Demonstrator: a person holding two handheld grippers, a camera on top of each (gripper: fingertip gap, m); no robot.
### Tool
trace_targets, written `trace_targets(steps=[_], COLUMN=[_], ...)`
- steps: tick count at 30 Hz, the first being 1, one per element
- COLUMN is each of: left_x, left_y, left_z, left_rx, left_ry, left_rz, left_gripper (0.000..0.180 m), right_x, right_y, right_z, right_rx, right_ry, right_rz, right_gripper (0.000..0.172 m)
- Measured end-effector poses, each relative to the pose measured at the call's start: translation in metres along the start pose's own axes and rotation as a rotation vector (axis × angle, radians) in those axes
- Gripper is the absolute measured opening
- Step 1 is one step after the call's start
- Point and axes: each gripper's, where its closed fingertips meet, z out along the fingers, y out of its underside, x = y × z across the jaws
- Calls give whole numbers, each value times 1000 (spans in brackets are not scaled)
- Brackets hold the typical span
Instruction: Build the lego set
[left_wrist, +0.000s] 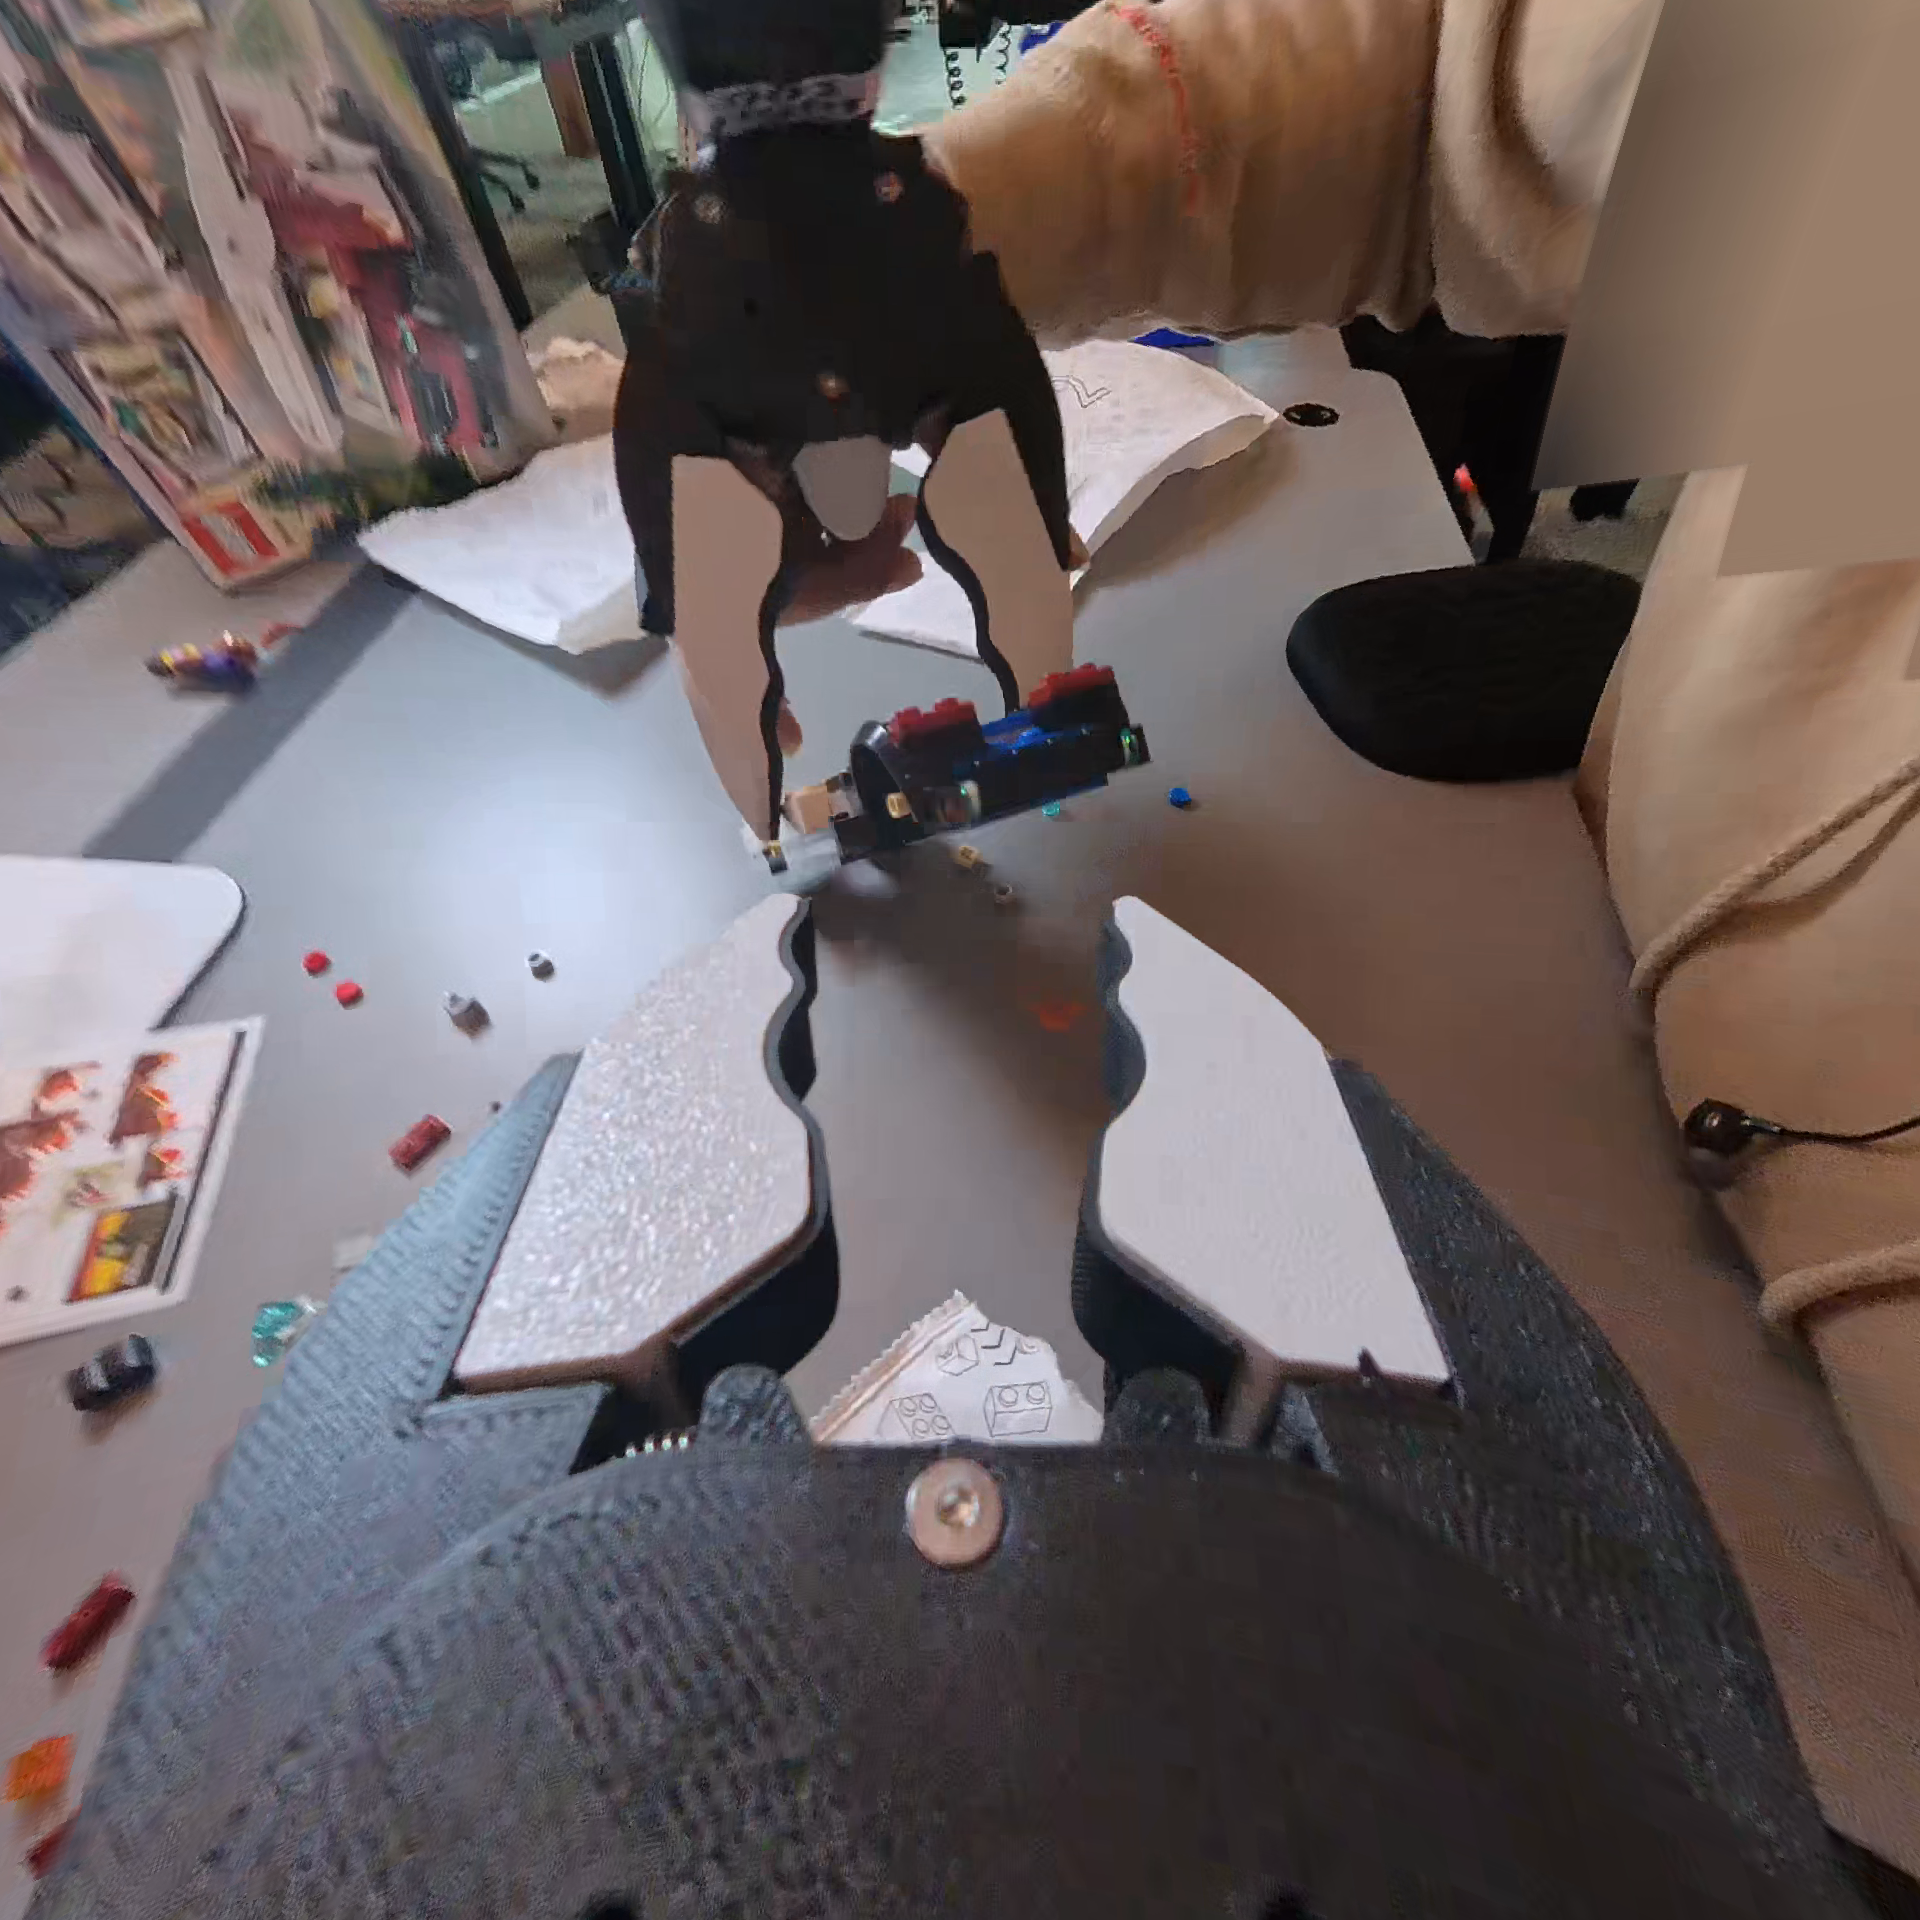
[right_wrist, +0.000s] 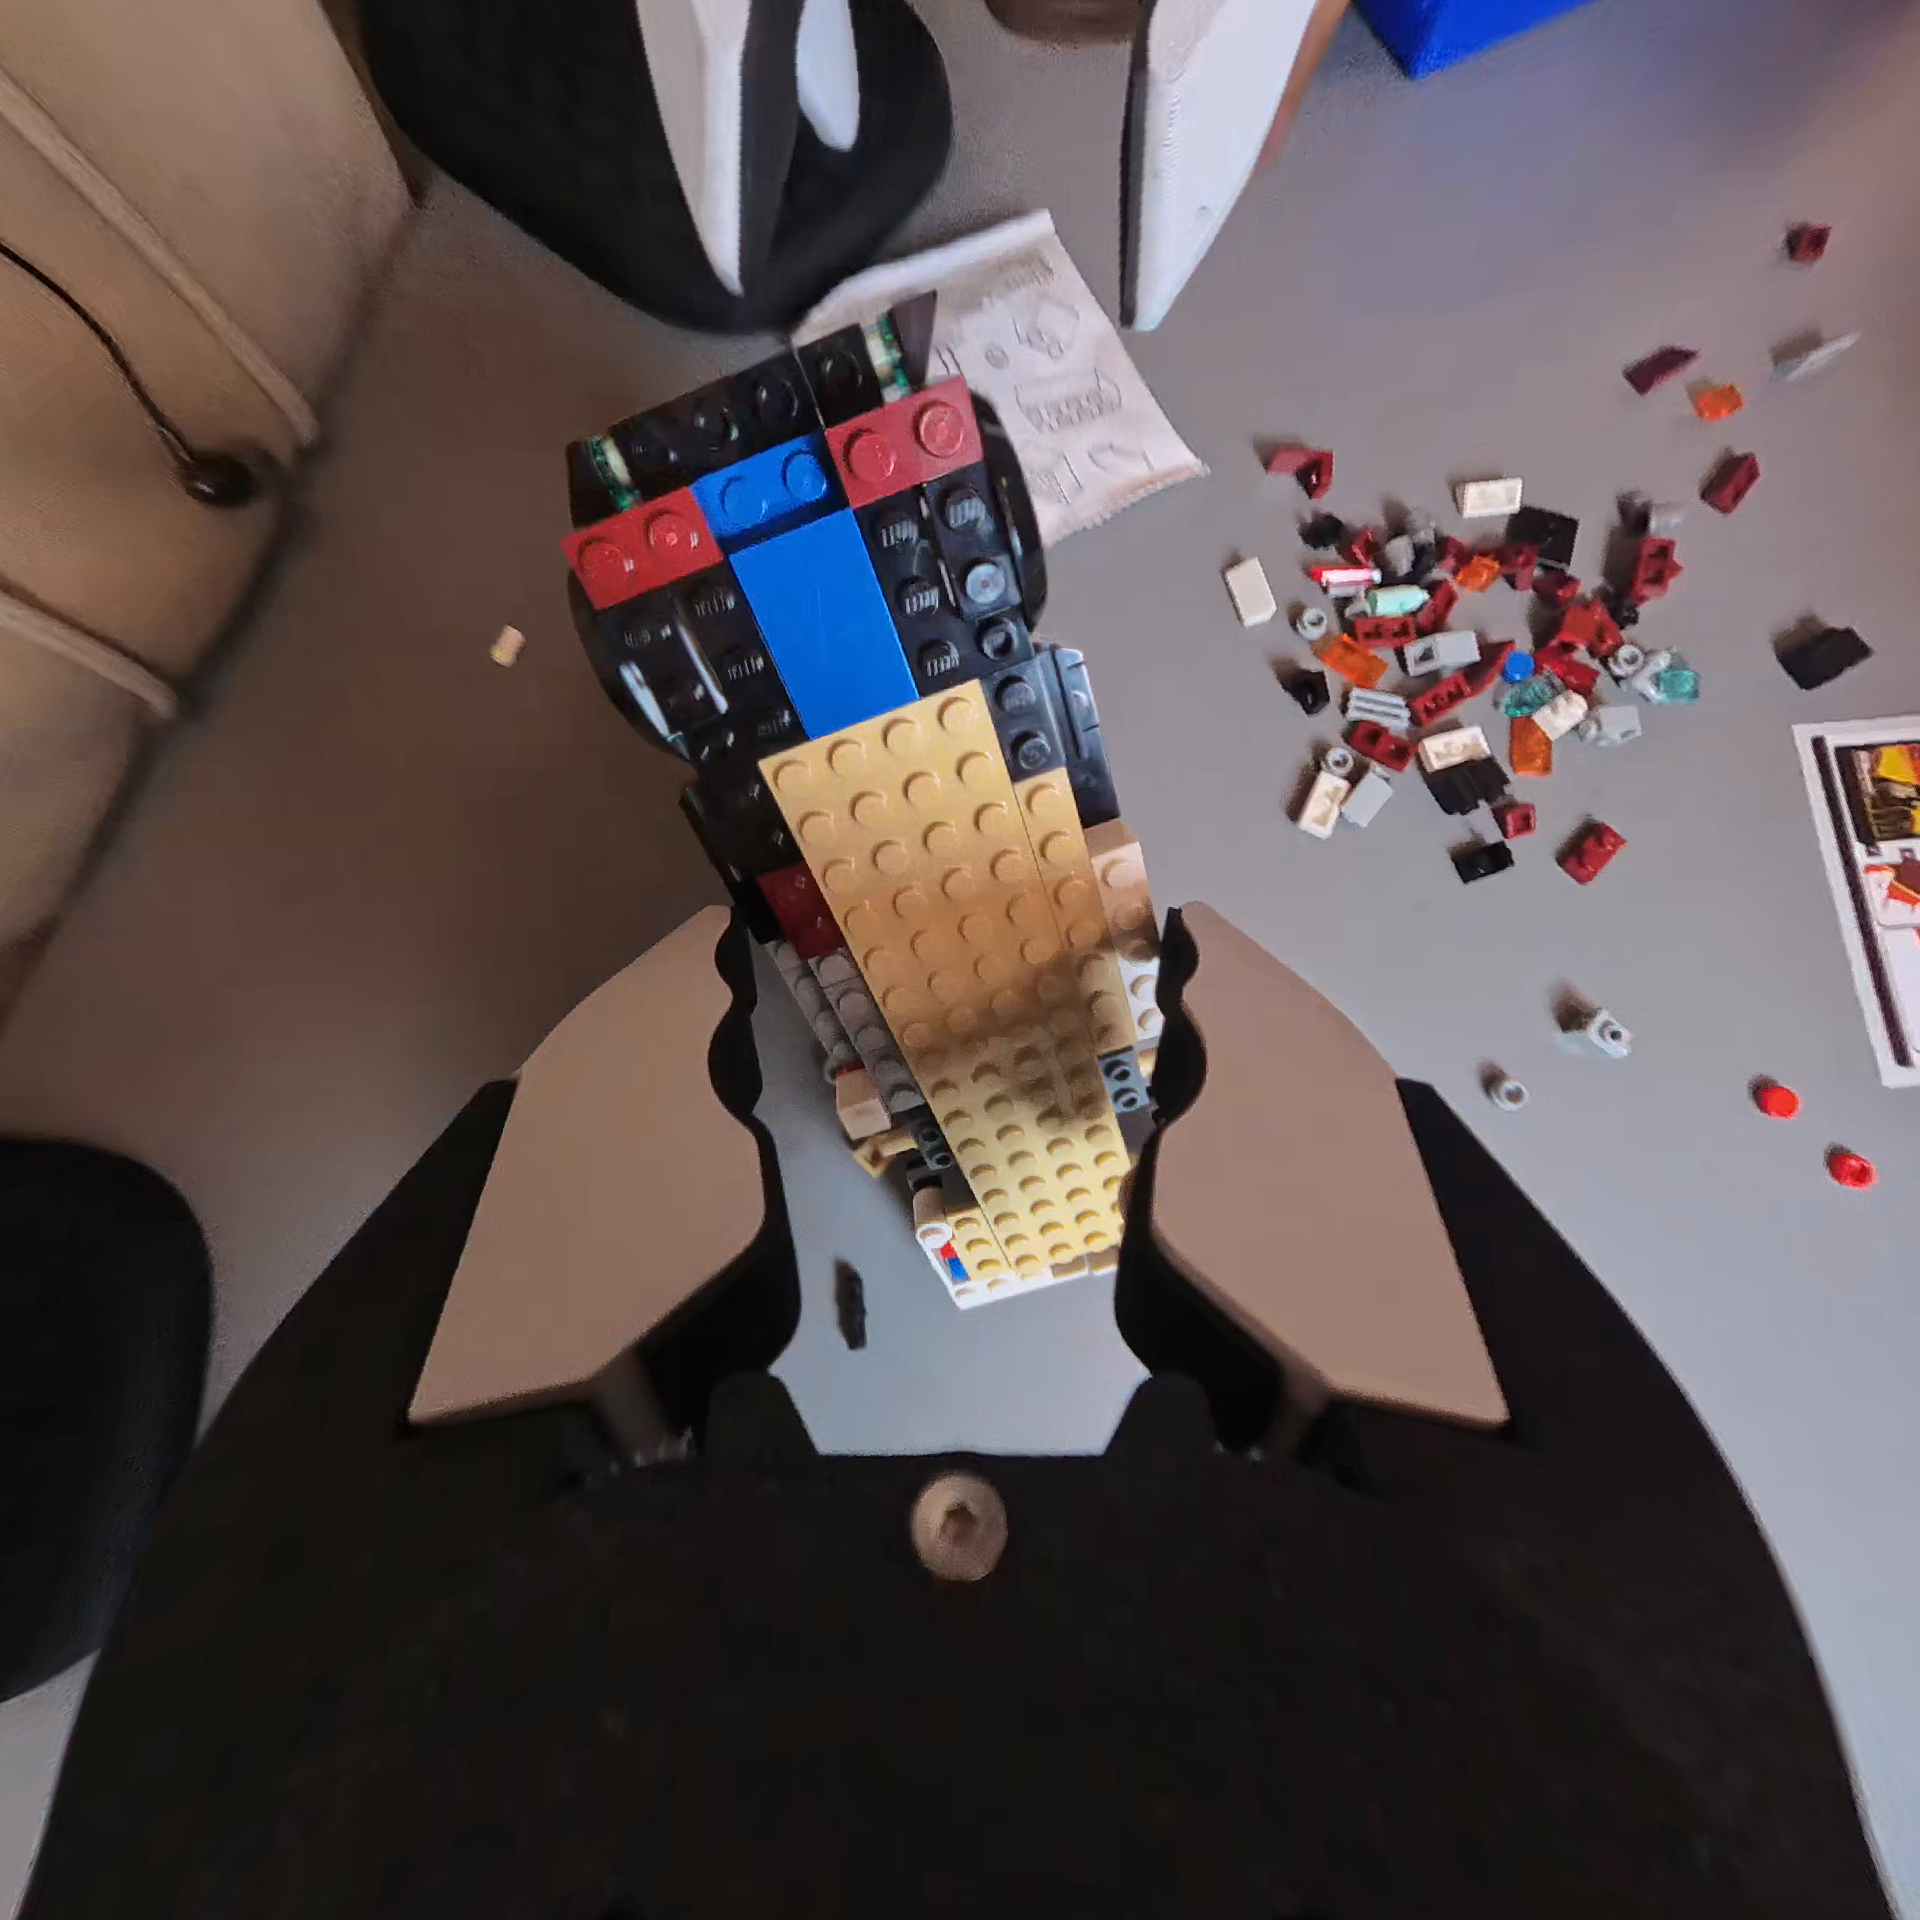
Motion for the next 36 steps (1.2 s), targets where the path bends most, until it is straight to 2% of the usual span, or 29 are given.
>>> trace_targets(steps=[4, 10, 15, 24, 36], left_x=[10, 26, 42, 46, 52], left_y=[-13, -33, -54, -57, -60], left_z=[1, 13, 11, 7, 6], left_rx=[-18, 7, 115, 154, 158], left_ry=[-14, 153, 323, 358, 385], left_rz=[256, 382, 356, 358, 339], left_gripper=[61, 61, 41, 36, 35], right_x=[-17, -38, -47, -54, -61], right_y=[-20, -49, -61, -64, -67], right_z=[2, 9, 7, 3, 2], right_rx=[93, 150, 144, 176, 184], right_ry=[-111, -253, -337, -409, -422], right_rz=[-5, -47, -62, -44, -47], right_gripper=[75, 75, 74, 75, 74])
